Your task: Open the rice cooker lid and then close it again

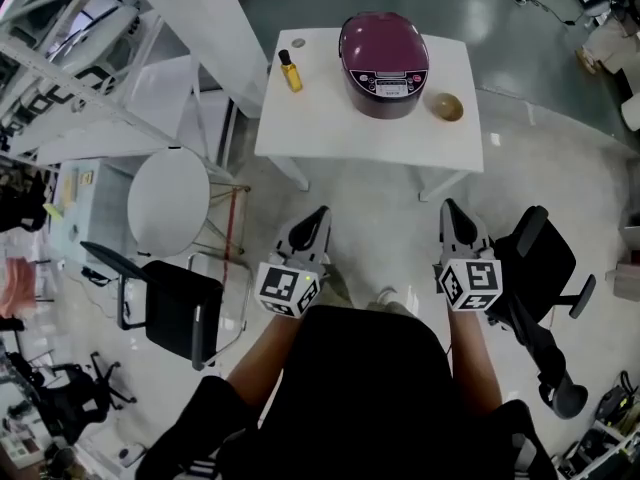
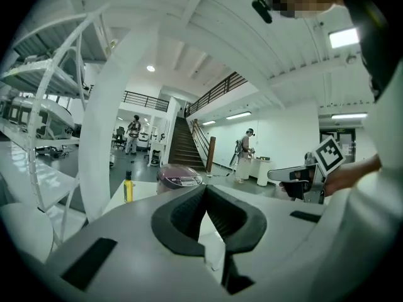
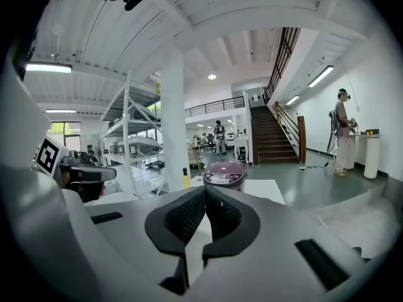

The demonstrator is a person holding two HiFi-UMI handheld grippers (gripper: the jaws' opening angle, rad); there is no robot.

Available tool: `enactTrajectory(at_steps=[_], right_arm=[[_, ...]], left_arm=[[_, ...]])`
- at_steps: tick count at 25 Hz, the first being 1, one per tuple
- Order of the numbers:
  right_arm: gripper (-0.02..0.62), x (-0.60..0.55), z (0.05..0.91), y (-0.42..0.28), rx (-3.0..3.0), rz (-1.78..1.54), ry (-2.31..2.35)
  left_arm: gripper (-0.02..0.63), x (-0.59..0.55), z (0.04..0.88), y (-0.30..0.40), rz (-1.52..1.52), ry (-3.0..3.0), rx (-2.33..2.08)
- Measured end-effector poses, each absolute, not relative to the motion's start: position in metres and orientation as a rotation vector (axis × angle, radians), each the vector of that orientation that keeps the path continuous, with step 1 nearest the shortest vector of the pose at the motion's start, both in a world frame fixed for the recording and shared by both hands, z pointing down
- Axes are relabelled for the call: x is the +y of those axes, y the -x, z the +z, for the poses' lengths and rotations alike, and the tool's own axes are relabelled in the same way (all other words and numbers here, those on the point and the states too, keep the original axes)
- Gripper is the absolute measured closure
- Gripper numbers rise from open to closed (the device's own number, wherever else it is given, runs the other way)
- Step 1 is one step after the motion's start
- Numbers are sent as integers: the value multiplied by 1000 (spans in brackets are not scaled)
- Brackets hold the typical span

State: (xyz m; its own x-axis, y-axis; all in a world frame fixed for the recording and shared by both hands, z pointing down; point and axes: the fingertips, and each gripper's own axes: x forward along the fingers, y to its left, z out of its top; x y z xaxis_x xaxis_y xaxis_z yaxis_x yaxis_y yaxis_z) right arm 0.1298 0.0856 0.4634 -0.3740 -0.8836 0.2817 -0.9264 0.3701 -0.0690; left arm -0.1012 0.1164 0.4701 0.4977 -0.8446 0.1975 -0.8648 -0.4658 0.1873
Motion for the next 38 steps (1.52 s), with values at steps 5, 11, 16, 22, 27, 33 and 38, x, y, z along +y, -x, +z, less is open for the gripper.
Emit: enactTrajectory(at_steps=[5,11,16,22,27,33,38], right_arm=[[595,112,466,-173,-2490,310,-1570],[595,134,452,-189,-2555,243,-1500],[595,147,456,-197,-2564,275,-1505],[595,151,458,-204,-2522,252,-1541],[595,155,450,-204,-2515,226,-1566],[595,161,451,-208,-2503,230,-1586],[597,168,458,-211,-2495,249,-1565]], left_arm=[[603,142,460,65,101,-2454,-1575],[603,174,452,32,119,-2448,-1645],[603,193,454,24,120,-2429,-1683],[604,198,457,26,113,-2449,-1676],[604,198,456,25,116,-2474,-1647],[604,199,452,22,111,-2495,-1629],[603,207,452,18,116,-2502,-1620]])
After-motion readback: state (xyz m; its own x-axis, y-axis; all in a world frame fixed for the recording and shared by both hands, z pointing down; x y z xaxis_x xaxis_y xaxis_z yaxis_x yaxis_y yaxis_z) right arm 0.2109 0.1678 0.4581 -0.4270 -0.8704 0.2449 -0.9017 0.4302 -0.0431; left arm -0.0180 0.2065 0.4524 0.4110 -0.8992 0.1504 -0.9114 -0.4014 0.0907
